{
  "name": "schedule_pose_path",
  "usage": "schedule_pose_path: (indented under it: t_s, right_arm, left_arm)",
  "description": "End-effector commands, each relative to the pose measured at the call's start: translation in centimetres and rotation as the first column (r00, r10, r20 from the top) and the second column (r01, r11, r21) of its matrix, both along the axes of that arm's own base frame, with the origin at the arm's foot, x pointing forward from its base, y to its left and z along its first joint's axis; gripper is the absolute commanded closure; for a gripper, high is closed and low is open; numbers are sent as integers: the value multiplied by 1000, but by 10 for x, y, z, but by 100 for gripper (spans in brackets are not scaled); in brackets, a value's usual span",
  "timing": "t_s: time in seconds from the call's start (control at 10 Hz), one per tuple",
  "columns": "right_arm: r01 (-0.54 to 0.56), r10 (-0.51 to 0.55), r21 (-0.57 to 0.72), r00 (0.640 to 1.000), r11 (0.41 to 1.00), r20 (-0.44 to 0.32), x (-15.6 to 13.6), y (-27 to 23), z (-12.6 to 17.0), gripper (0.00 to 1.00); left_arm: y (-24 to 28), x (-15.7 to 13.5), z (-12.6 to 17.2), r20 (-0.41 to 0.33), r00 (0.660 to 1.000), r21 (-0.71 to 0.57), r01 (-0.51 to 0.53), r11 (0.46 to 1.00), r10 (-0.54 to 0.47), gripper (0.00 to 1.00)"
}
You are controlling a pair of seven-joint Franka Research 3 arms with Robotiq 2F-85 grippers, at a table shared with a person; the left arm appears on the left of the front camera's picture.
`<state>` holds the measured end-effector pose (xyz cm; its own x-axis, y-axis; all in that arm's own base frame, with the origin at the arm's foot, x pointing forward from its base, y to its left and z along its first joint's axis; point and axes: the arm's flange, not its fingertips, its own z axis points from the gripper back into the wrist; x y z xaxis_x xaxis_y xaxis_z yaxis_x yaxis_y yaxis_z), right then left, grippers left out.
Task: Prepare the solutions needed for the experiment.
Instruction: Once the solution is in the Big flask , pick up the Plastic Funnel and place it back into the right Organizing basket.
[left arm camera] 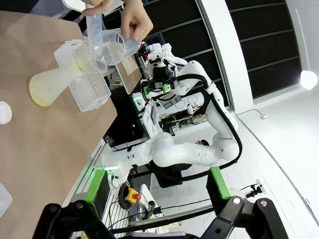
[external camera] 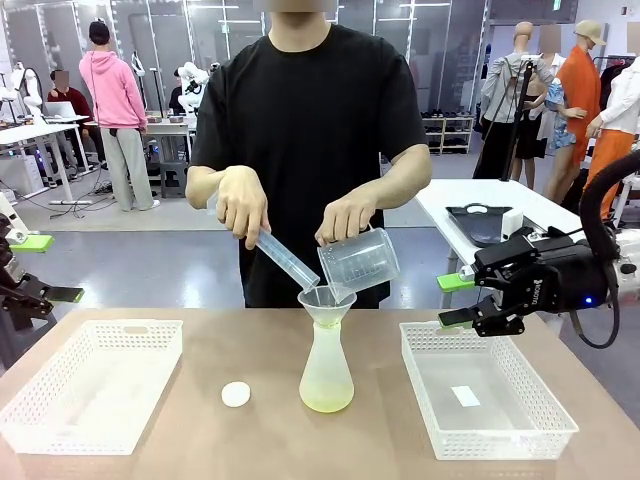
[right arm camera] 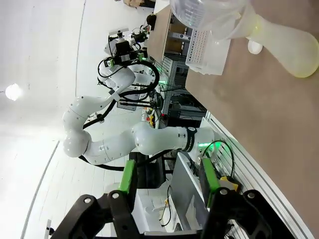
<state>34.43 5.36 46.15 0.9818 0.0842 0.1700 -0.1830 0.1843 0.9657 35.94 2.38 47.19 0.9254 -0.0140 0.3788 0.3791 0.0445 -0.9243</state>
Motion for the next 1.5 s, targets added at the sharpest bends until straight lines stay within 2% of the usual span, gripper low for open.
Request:
schedule_pose_path:
  t_s: [0.0,1.4]
  right_arm:
    - [-3,3,6,1000,1000,-2,0,0,0,36]
    - [-3,3,6,1000,1000,-2,0,0,0,36]
  left_arm:
    - [0,-1,2,4,1000,-3,10,1000,-10,0]
    - [0,-1,2,4,1000,-3,10,1000,-10,0]
